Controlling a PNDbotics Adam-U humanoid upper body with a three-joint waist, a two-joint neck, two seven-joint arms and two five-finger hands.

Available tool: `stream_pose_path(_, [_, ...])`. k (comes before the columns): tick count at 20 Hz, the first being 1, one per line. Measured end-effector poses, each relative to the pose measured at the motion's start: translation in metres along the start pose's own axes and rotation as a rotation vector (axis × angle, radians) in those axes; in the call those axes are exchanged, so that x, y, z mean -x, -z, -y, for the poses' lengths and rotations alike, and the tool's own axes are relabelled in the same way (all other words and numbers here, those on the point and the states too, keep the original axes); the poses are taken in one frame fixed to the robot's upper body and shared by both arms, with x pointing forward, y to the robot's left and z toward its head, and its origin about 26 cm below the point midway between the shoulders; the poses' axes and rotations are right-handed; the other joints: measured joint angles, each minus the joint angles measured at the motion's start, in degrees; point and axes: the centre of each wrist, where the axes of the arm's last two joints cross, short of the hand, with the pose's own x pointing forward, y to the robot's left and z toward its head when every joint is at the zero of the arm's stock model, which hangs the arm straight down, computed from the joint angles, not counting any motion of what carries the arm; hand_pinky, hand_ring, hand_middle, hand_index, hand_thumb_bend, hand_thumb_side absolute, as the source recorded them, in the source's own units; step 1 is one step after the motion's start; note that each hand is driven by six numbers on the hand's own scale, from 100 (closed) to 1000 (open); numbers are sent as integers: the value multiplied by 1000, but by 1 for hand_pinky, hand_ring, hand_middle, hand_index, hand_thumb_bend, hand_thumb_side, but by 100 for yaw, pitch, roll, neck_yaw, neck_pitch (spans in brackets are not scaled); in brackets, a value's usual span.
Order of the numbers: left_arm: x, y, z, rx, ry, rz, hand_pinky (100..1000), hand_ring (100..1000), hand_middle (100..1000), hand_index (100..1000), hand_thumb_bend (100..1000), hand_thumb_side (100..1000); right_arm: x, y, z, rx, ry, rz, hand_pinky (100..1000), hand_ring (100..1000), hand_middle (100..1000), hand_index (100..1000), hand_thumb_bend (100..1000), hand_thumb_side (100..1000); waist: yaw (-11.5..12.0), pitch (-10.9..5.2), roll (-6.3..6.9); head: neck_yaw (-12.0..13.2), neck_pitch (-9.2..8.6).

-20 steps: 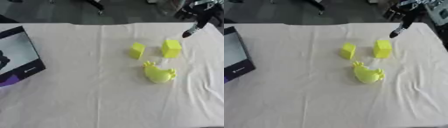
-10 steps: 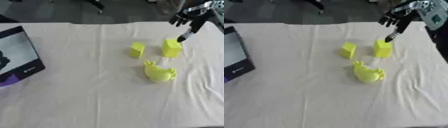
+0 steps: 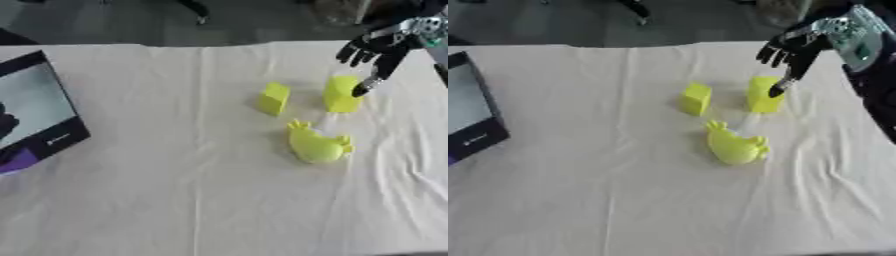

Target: Pick up the objects with one hand, pass them to the other hand, and then place them into the box on the other side of the table.

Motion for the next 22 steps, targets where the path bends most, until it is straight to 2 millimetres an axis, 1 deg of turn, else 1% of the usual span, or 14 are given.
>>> stream_pose_path(4, [1, -1, 1, 0, -4, -2, 867, 674, 569, 691, 580, 595, -2, -1, 1, 19, -35, -15, 967, 899, 899, 943, 608, 168, 12, 54, 15, -5, 0])
stream_pose_path(10, [-1, -1, 2, 0, -7, 5, 868, 674, 568, 690, 580, 596, -4, 4, -1, 25, -66, -29, 970, 901, 898, 941, 609, 166, 30, 133, 38, -45, 0])
stream_pose_path(16, [-3, 0, 3, 1, -9, 12, 868, 674, 568, 690, 581, 597, -1, 9, -6, 19, -74, -54, 970, 901, 897, 939, 607, 165, 58, 204, 69, -95, 0])
stream_pose_path(22, [-4, 0, 4, 1, -10, 16, 869, 674, 568, 690, 580, 598, 3, 12, -9, 28, -71, -75, 970, 898, 894, 938, 600, 167, 69, 242, 71, -115, 0])
